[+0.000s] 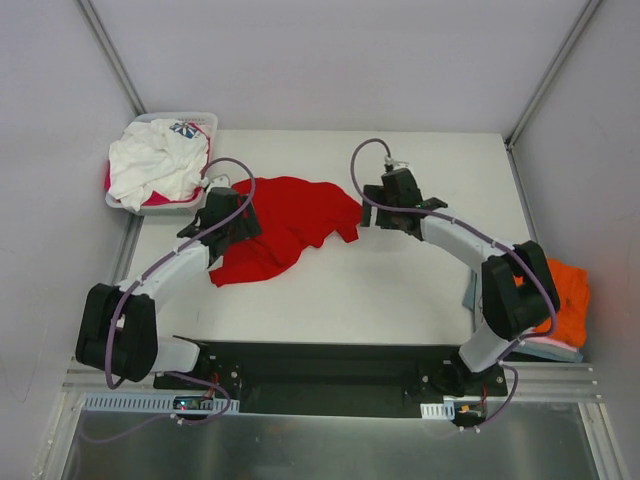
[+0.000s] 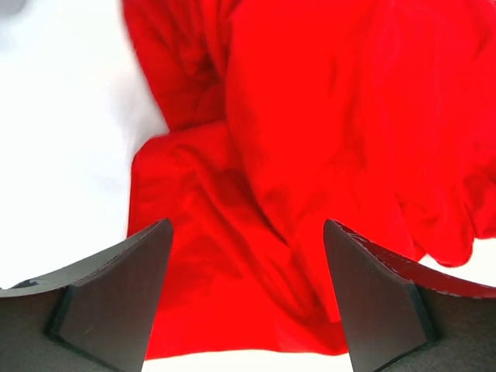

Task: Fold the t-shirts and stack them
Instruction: Flatten out the tshirt

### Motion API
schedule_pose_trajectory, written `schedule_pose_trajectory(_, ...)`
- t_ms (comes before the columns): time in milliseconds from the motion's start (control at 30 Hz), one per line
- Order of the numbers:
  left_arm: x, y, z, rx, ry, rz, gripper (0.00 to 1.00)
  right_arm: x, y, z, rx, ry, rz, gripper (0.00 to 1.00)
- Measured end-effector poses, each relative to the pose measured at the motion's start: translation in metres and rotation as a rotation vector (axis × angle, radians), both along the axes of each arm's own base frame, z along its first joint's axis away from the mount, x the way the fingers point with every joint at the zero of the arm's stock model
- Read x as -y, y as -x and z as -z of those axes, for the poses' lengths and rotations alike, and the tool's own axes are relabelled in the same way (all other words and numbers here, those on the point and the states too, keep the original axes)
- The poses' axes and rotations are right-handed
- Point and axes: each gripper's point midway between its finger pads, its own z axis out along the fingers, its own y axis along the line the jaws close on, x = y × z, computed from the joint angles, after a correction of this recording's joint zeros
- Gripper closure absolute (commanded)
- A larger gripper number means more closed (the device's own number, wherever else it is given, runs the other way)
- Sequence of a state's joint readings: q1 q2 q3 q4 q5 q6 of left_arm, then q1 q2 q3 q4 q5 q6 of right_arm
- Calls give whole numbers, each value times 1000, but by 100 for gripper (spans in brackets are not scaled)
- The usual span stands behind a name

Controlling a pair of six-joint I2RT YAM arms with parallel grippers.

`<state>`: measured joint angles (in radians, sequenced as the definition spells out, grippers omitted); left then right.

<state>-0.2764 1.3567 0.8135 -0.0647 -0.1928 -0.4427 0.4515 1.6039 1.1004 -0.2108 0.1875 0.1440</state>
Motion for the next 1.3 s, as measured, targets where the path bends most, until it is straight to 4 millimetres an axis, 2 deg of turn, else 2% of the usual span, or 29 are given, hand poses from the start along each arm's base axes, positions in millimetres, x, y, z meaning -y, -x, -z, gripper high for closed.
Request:
schedule_pose_trajectory(67,-3,10,5,-8,9,-17,22,-24,-1,6,-7,-1,-69,5)
schedule_pose_trajectory(133,-11,27,19,-43,-2,-47,23,-48,3,15,-27,0,-146,7)
schedule_pose_trajectory(233,-22,52,42,-116,-21,-93,25,-68,6,31,-57,11,-227,11)
schedule_pose_trajectory(333,-29,71,60,-179,-27,-134,26,-80,7,46,-87,21,-282,20)
schedule_pose_trajectory(433,-32,82,68,-209,-22,-164,33,-90,4,59,-112,20,-313,39)
schedule_pose_trajectory(467,-33,84,70,-214,-20,-172,35,-92,2,62,-117,23,-319,57)
schedule_pose_trajectory(567,-33,89,75,-226,-9,-194,52,-95,-3,68,-122,31,-330,99)
schedule_pose_trajectory(600,-34,90,76,-229,-8,-197,62,-96,-5,68,-120,29,-325,99)
schedule_pose_trajectory(700,-32,91,77,-235,8,-206,85,-91,-9,63,-103,38,-299,99)
schedule_pose_trajectory(733,-31,91,76,-235,15,-207,100,-87,-11,59,-98,46,-285,99)
schedule_pose_trajectory(800,-30,91,74,-231,24,-207,100,-75,-16,48,-74,52,-241,99)
schedule_pose_trajectory(900,-30,91,73,-228,25,-199,100,-46,-21,27,-39,41,-153,99)
schedule_pose_trajectory(1000,-28,89,71,-227,28,-186,100,1,-19,-1,-7,-2,-32,99)
schedule_pose_trajectory(1067,-23,78,58,-195,43,-170,100,28,-19,-12,0,-11,30,99)
schedule_pose_trajectory(1133,-17,62,33,-134,58,-147,100,48,-11,-26,6,-13,69,99)
schedule_pose_trajectory(1233,-11,31,-29,6,73,-111,100,65,1,-64,69,-13,86,99)
schedule_pose_trajectory(1300,-10,13,-78,109,72,-93,100,71,9,-97,131,-11,78,99)
